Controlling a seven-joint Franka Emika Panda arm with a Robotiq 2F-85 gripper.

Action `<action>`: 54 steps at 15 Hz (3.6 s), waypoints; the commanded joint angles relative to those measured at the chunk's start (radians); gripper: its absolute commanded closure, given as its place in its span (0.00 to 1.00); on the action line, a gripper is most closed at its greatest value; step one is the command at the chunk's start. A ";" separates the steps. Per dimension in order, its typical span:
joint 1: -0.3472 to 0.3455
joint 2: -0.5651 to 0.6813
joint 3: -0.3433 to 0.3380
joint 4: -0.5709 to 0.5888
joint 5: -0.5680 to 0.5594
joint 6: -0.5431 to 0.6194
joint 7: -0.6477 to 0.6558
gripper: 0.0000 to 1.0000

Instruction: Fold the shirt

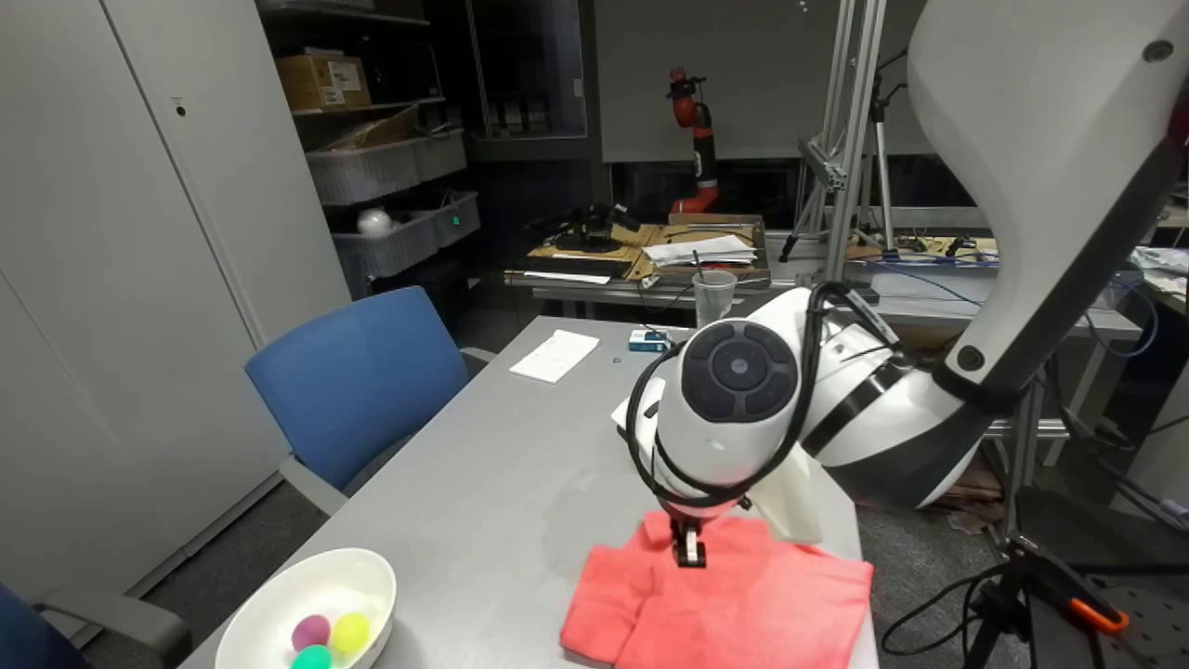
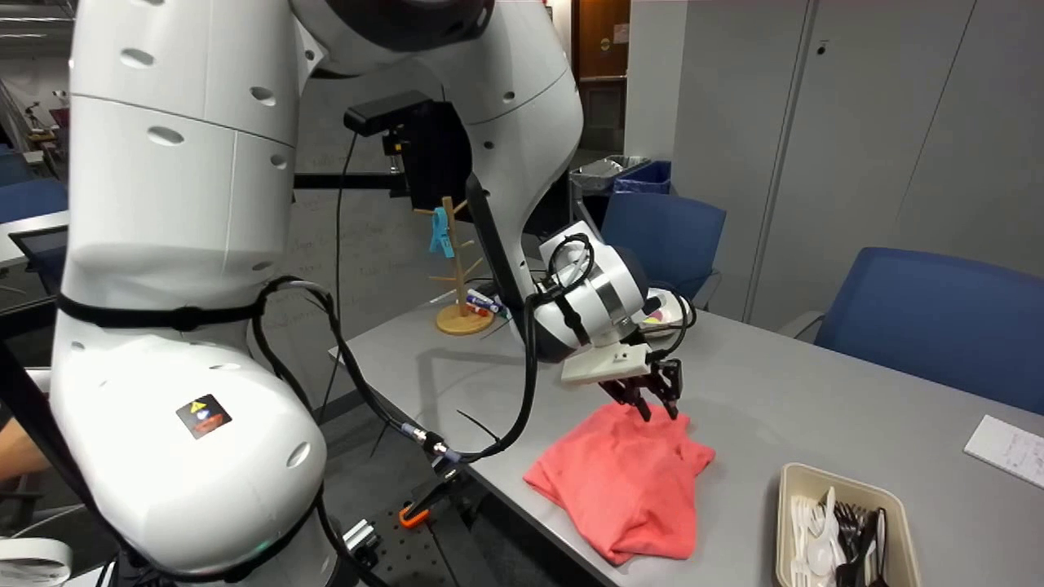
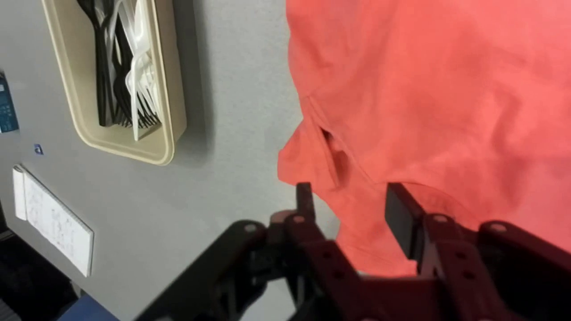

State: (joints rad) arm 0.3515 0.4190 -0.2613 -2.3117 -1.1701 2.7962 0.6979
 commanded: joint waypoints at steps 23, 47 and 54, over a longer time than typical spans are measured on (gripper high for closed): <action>-0.026 -0.372 0.056 -0.445 0.123 0.287 -0.026 0.00; -0.138 -0.969 0.326 -0.437 0.914 -0.379 -0.734 0.00; -0.159 -0.966 0.342 -0.420 0.913 -0.383 -0.716 0.00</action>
State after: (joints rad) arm 0.2283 -0.5455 0.0442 -2.7319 -0.2861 2.4095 0.0038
